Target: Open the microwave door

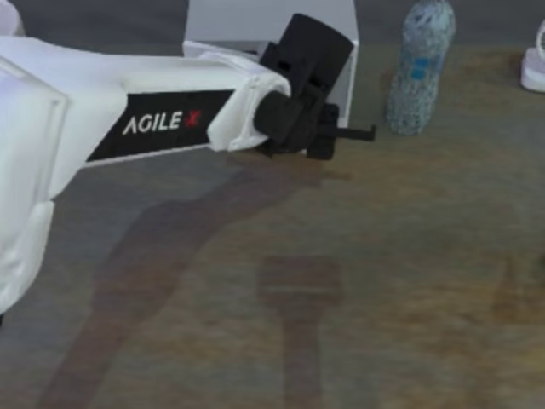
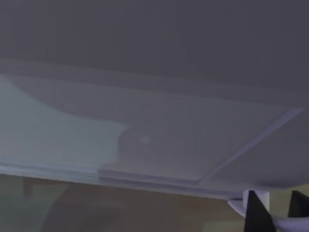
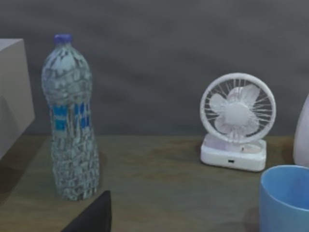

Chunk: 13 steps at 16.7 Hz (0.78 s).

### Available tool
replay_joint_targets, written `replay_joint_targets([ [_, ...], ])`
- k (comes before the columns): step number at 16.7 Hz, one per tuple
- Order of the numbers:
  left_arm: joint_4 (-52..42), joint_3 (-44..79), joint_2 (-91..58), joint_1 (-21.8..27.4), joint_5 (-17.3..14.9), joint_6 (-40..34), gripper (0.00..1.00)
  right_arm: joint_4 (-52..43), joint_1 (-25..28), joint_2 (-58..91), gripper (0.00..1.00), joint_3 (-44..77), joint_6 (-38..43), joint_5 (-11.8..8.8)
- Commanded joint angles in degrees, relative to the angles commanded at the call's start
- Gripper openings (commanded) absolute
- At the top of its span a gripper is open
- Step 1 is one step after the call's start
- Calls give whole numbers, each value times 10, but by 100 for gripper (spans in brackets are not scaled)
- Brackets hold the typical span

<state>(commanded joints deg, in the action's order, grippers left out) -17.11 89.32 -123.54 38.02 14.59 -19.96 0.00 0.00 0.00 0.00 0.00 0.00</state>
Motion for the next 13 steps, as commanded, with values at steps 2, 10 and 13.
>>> replay_joint_targets([
  [2, 0, 0, 0, 0, 0, 0, 0, 0, 0, 0, 100, 0, 0, 0],
  [10, 0, 0, 0, 0, 0, 0, 0, 0, 0, 0, 100, 0, 0, 0],
  [13, 0, -1, -3, 5, -4, -3, 0, 0, 0, 0, 100, 0, 0, 0],
])
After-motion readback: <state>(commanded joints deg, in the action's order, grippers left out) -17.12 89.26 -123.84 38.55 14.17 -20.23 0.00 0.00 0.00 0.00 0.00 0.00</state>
